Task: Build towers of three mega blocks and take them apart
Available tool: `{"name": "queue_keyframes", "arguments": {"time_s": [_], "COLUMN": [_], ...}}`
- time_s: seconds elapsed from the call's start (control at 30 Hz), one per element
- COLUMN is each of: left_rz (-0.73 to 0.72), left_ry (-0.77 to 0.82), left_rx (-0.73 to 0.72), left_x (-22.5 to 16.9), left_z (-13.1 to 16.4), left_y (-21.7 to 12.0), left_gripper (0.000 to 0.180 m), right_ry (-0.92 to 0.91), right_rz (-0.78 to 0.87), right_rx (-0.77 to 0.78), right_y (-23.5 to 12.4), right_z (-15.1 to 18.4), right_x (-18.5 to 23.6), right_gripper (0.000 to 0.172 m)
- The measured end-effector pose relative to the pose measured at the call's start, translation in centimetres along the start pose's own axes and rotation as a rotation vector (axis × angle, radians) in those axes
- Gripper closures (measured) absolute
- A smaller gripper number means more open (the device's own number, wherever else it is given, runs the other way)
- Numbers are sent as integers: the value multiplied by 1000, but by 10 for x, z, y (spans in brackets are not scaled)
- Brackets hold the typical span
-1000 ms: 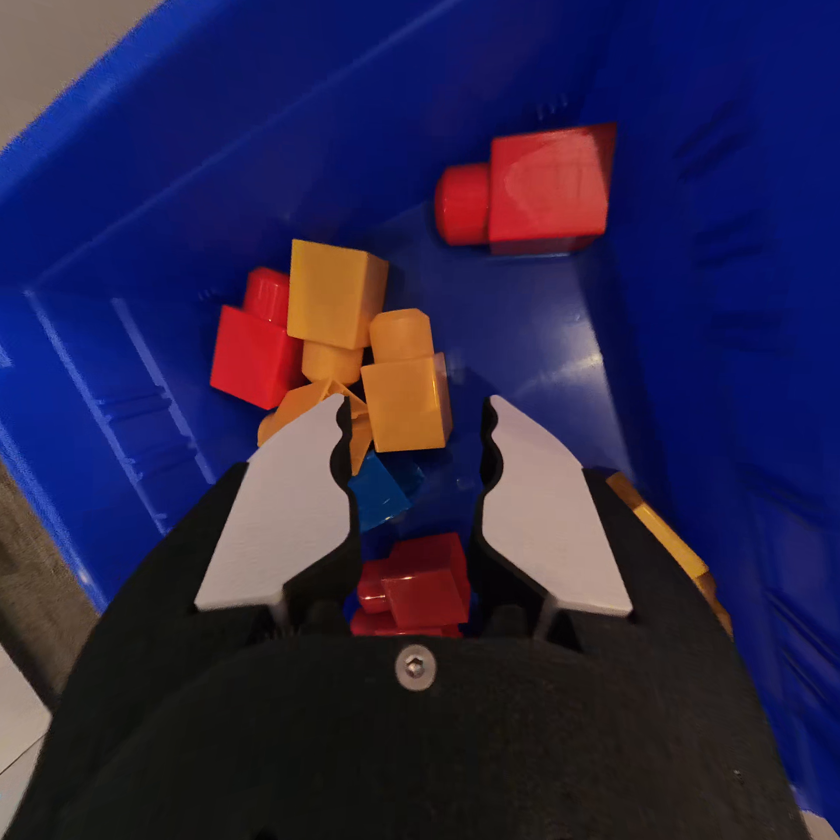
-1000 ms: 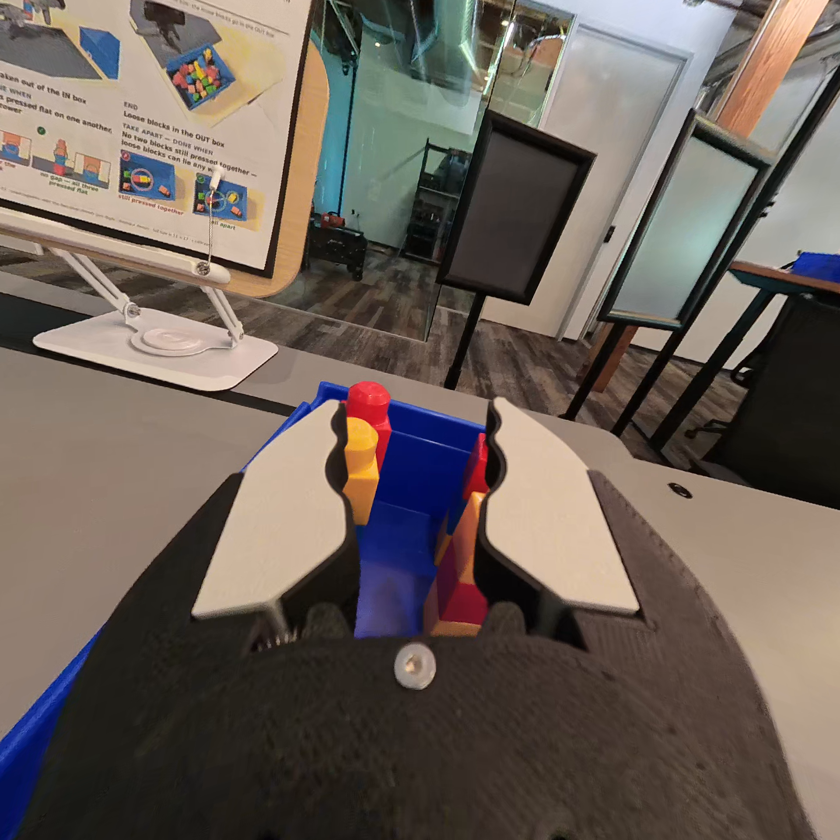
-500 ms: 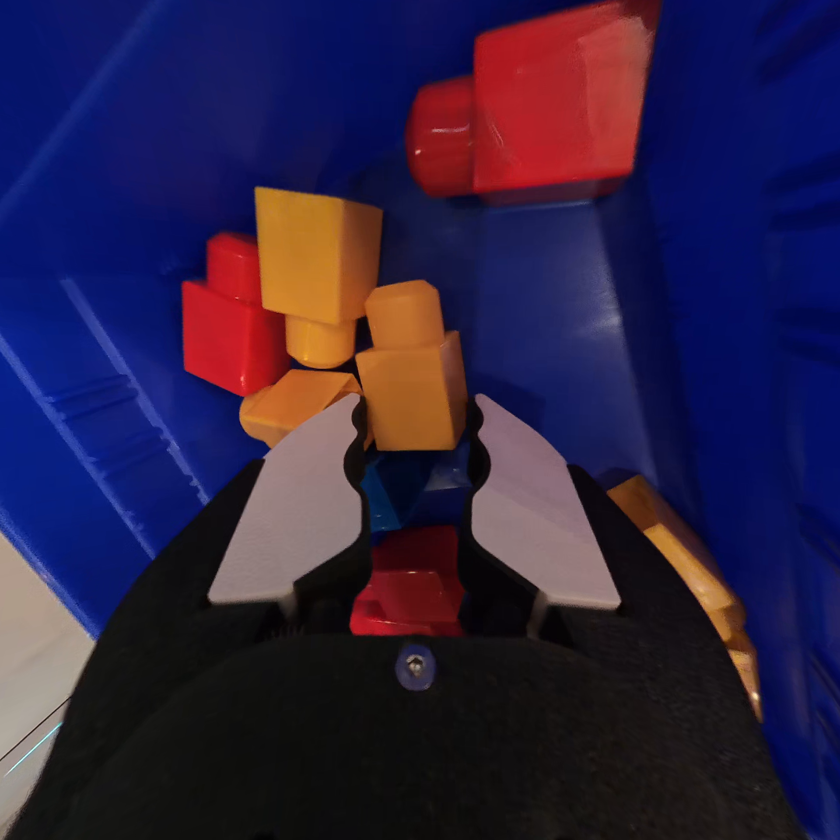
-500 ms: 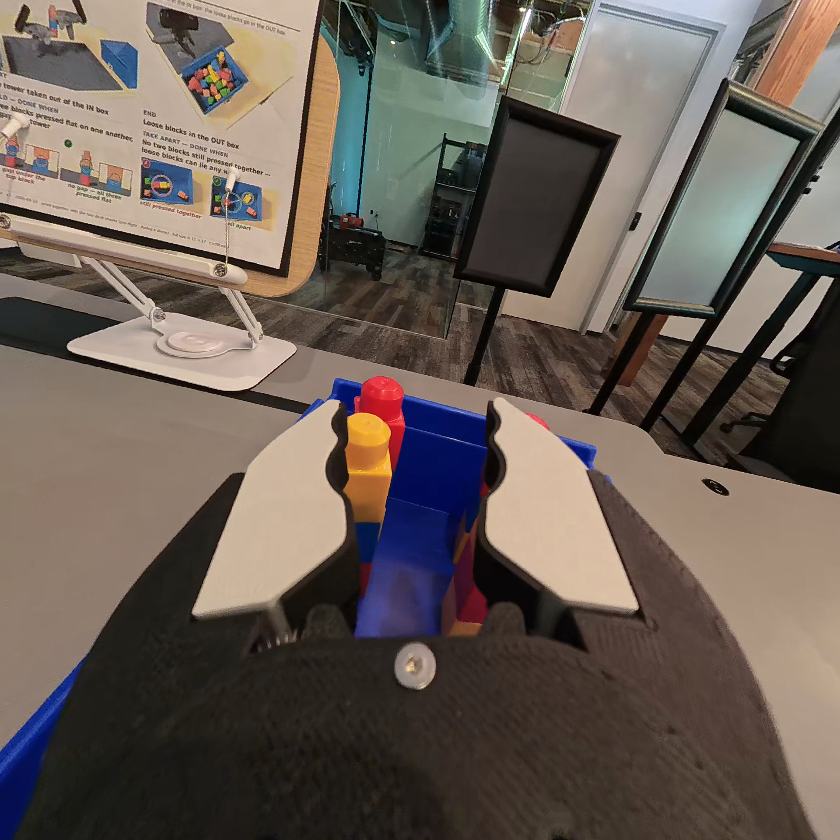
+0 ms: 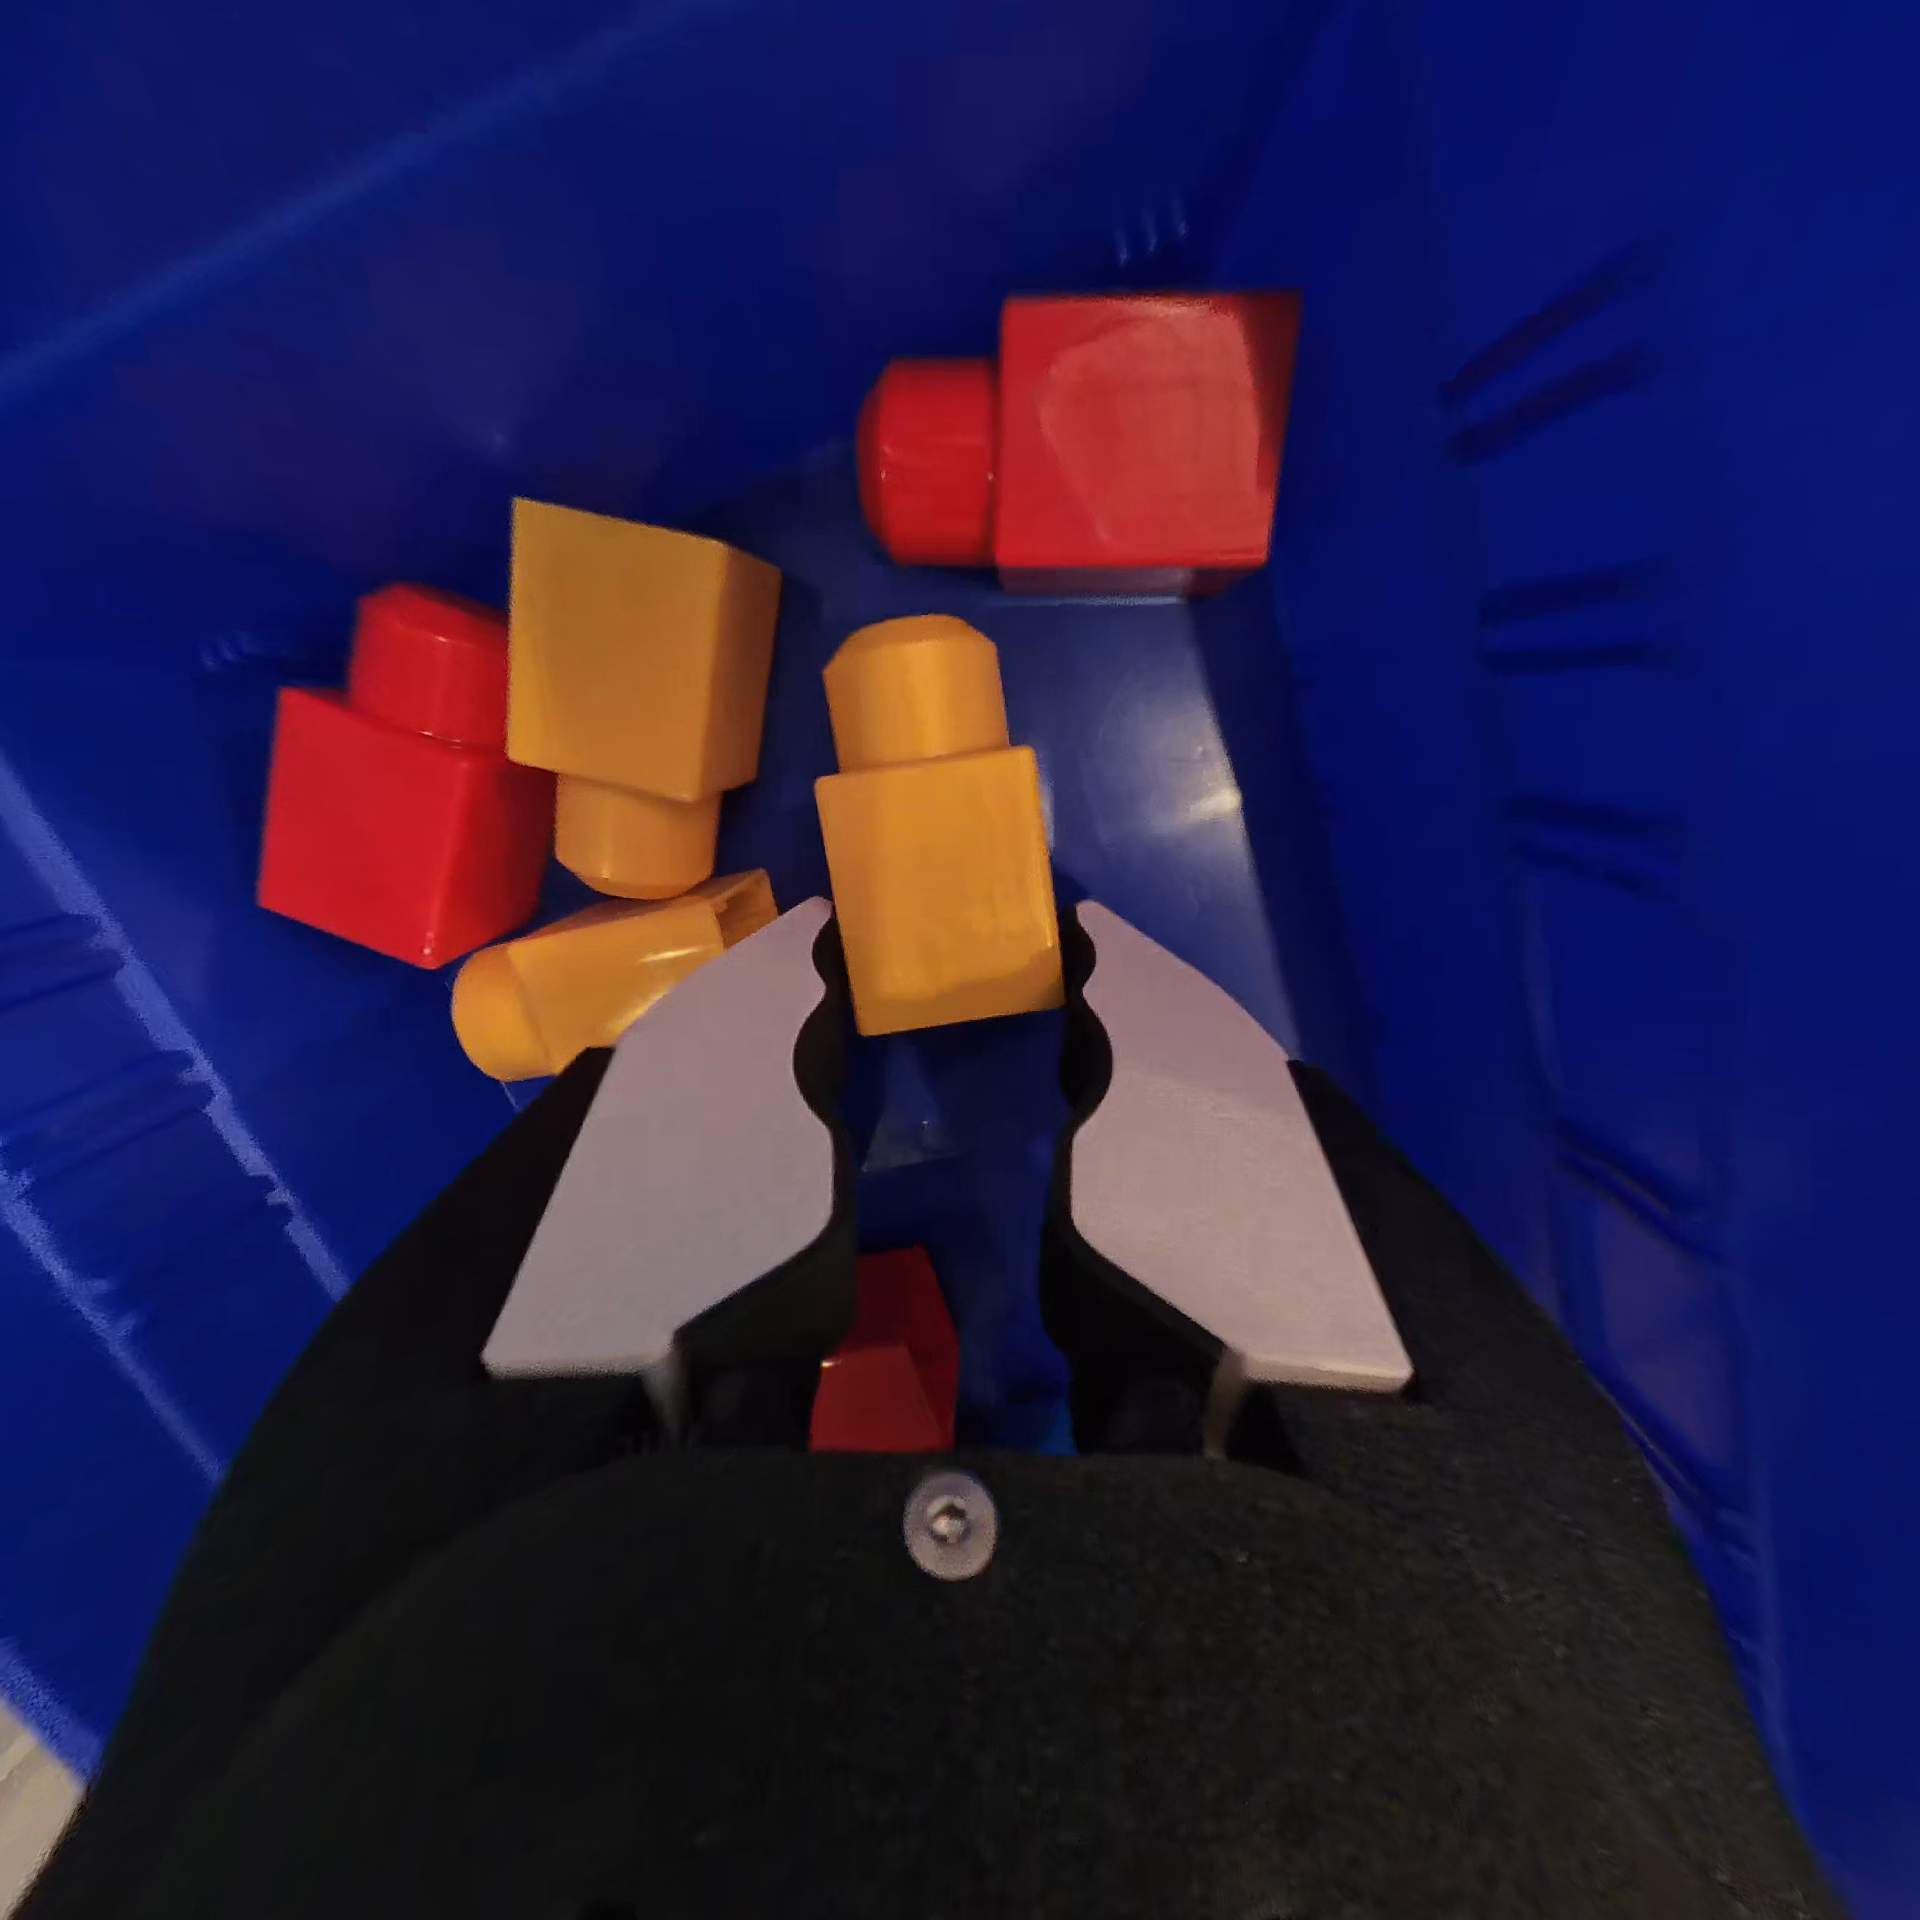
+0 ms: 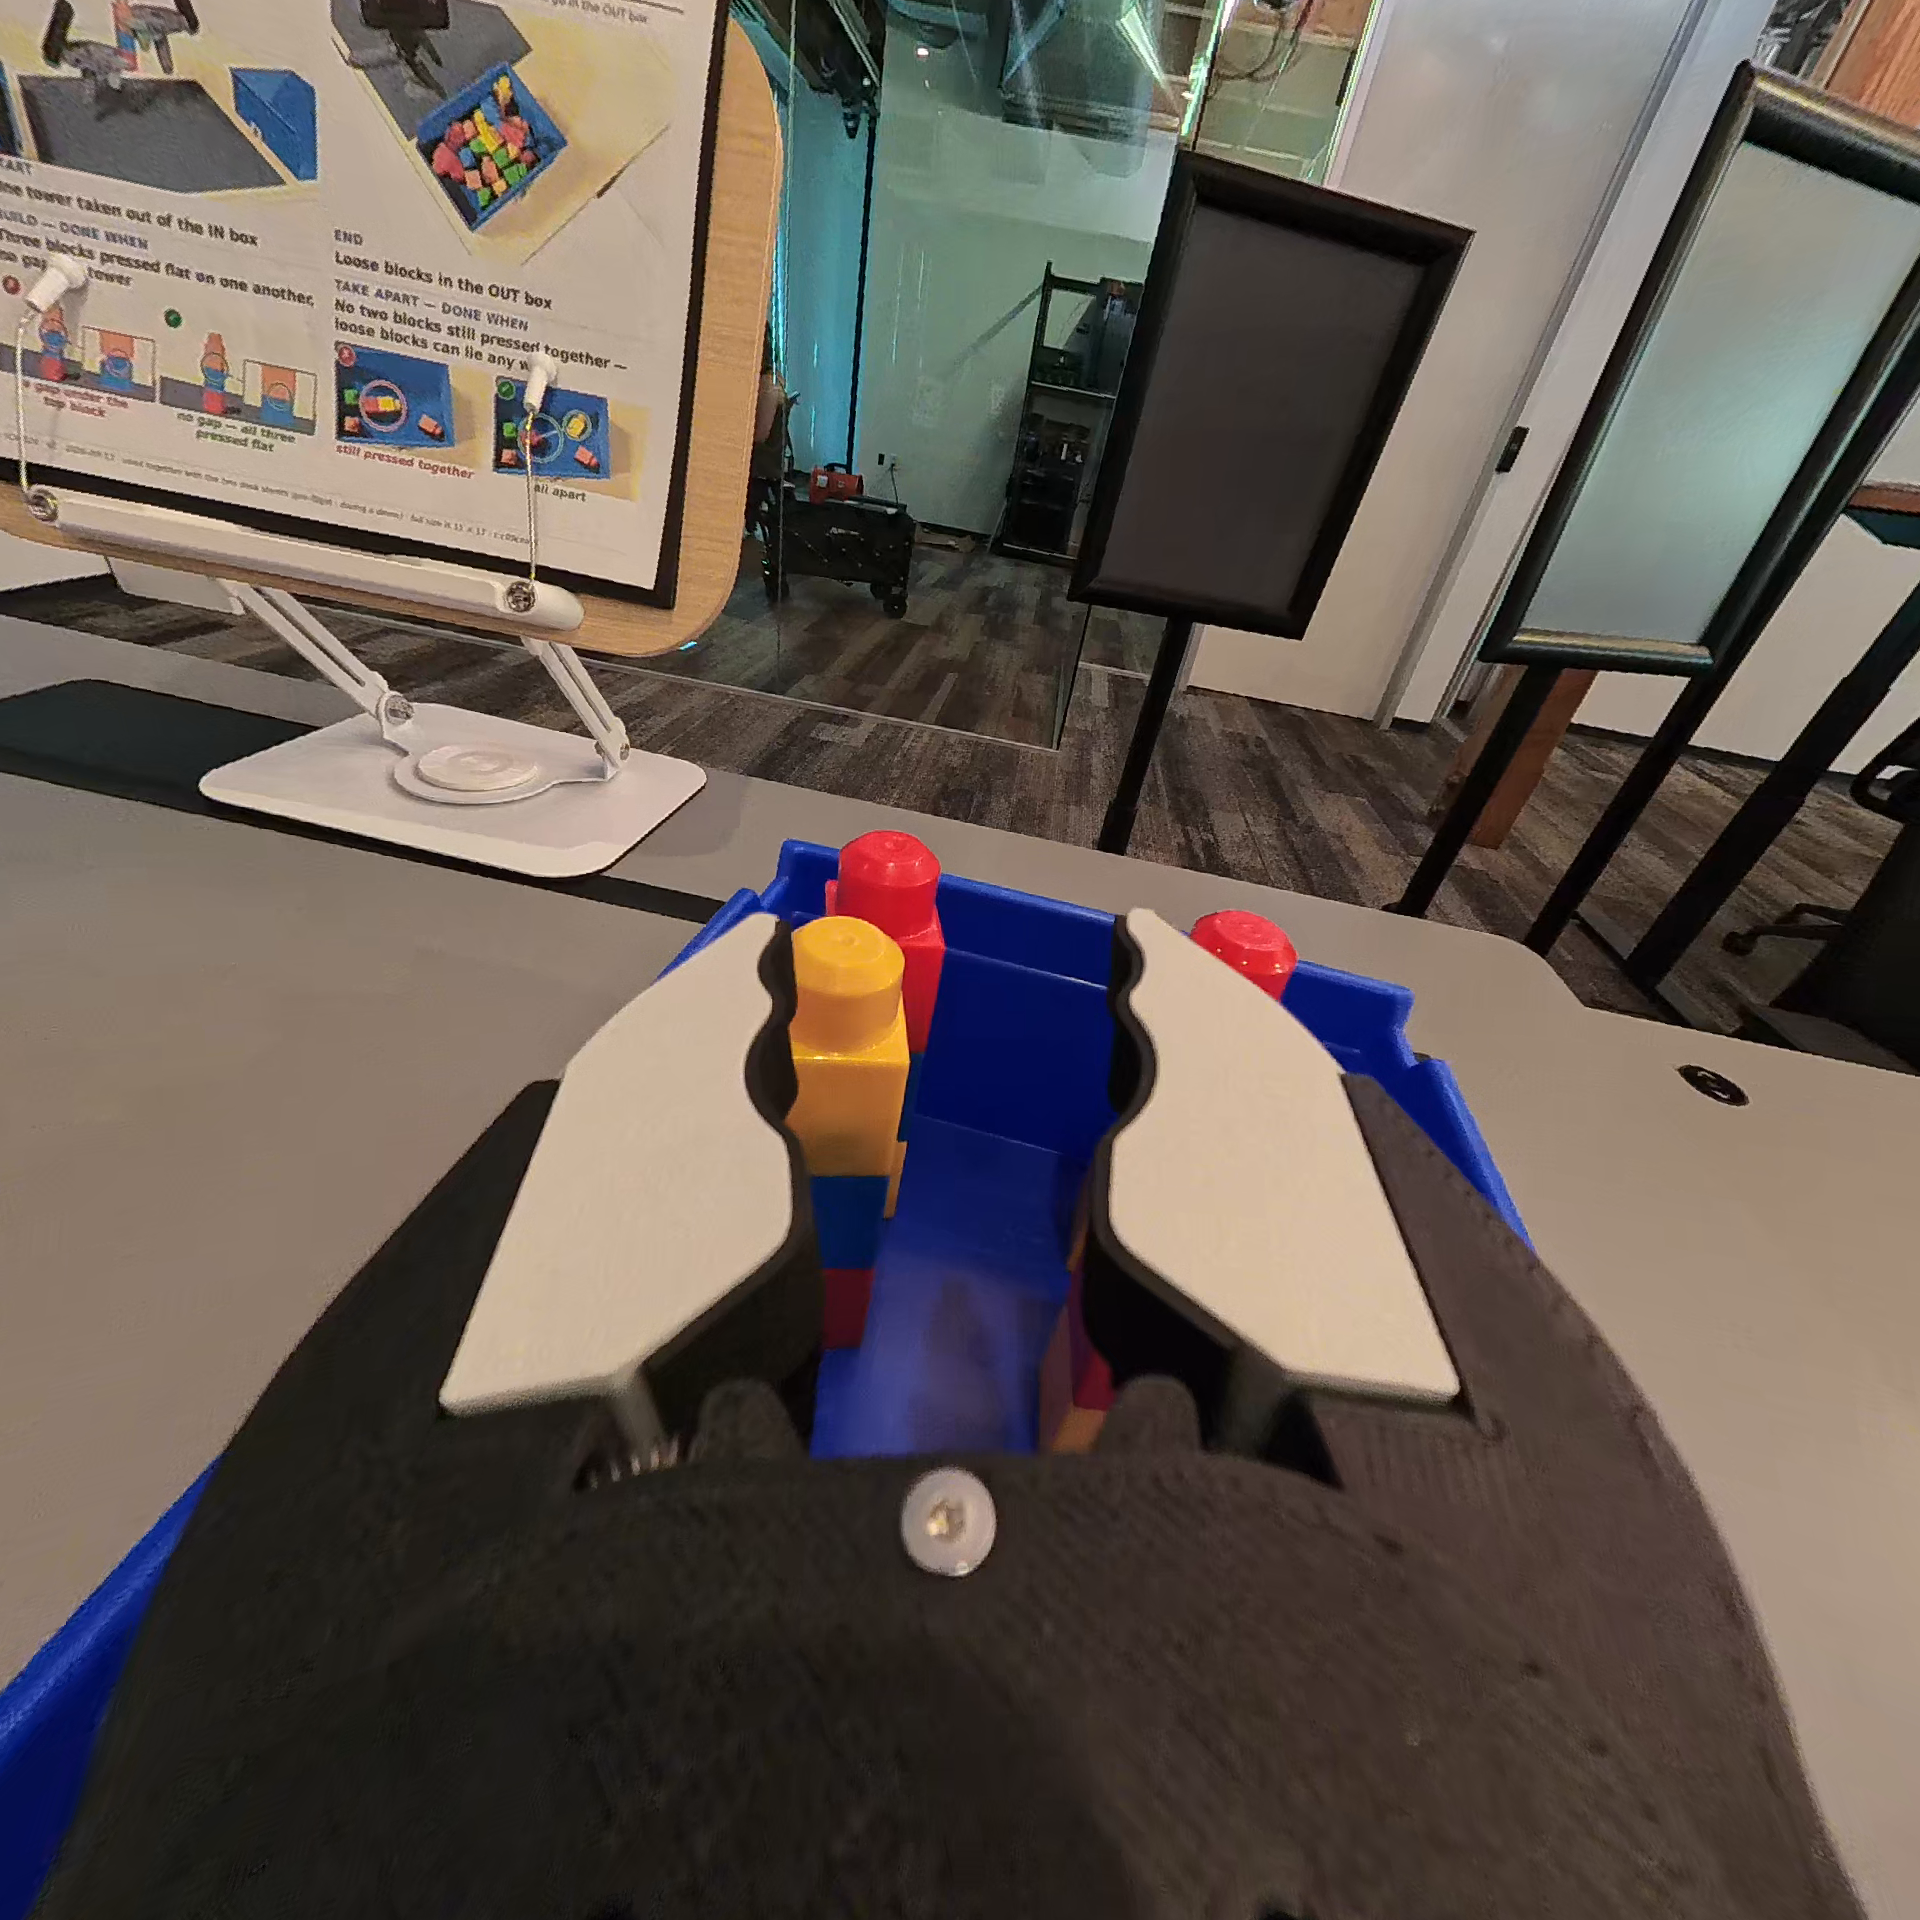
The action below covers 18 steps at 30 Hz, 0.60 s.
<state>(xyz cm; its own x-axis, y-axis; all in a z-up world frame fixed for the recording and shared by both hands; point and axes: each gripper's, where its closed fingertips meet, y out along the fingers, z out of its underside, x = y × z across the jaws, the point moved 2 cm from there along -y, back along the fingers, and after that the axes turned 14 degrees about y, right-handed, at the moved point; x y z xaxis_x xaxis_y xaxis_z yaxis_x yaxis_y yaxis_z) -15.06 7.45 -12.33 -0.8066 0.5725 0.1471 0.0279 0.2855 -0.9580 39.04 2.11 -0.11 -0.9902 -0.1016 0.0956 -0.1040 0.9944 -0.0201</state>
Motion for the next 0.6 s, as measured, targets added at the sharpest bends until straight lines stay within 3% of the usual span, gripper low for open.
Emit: {"name": "queue_keyframes", "arguments": {"time_s": [0.03,0.2,0.37,0.47,0.6], "left_rz": [6,-129,-505,-634,-650], "left_ry": [-5,-15,11,73,167], "left_rx": [-28,-139,-368,-465,-504], "left_x": [0,16,25,5,-32], "left_z": [-3,-9,-32,-44,-57], "left_y": [-6,-49,-131,-168,-179], "left_gripper": [141,141,142,142,142], "right_ry": [1,20,32,43,46], "right_rz": [1,-7,-9,-12,-15], "right_rx": [1,7,11,16,23], "right_y": [0,1,2,3,4], "right_z": [0,3,5,7,8], "right_x": [-1,-1,-3,-3,-3], "right_gripper": [113,113,113,113,113]}}
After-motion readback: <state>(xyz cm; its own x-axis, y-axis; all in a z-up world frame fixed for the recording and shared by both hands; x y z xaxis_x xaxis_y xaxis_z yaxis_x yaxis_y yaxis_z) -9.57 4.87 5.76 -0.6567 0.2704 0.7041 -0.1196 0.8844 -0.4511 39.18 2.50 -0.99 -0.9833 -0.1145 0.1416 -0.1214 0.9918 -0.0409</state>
